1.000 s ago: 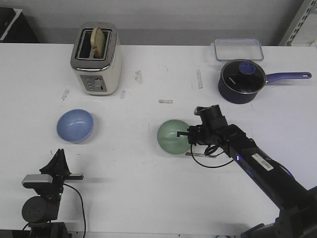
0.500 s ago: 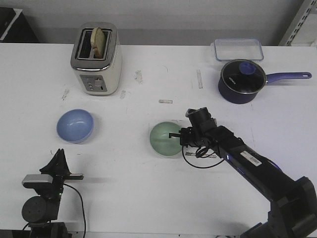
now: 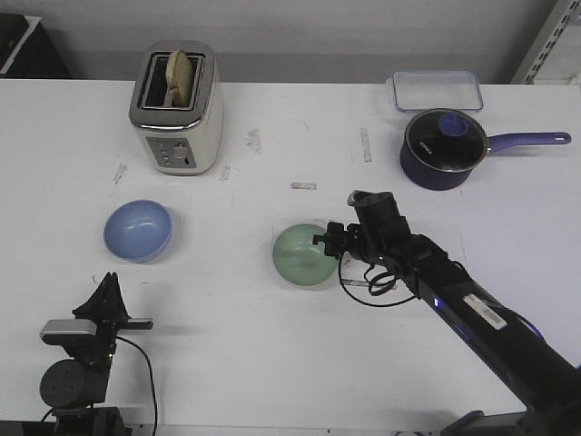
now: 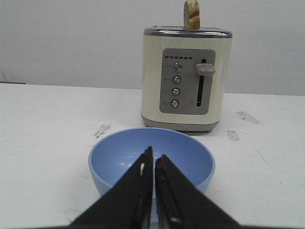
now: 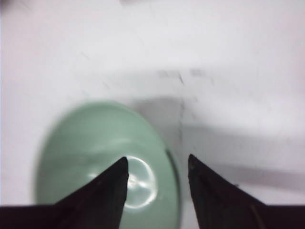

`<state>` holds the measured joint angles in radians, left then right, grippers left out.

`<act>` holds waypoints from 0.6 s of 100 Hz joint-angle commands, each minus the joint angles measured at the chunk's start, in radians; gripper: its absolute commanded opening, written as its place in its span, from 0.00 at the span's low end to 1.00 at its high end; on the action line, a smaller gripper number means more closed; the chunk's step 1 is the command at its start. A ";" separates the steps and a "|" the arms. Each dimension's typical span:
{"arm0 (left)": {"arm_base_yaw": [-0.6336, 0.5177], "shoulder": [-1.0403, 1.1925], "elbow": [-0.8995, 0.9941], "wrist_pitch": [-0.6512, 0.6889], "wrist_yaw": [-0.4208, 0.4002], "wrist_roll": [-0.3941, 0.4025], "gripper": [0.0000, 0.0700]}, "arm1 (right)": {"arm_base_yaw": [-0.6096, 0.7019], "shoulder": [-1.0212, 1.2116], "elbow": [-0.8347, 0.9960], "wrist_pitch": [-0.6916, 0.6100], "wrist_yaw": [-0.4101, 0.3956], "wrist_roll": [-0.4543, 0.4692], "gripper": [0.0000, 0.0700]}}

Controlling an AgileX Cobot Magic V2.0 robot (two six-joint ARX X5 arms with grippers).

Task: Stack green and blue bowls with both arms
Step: 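Release the green bowl and retract the right gripper to rest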

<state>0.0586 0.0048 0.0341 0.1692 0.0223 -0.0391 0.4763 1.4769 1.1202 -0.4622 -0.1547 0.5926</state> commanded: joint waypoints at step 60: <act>0.002 -0.002 -0.021 0.011 -0.003 0.009 0.00 | -0.150 -0.418 -0.322 0.340 0.181 -0.753 0.04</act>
<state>0.0586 0.0048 0.0341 0.1688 0.0223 -0.0391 0.3458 1.0901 0.8482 -0.1959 0.0231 -0.0212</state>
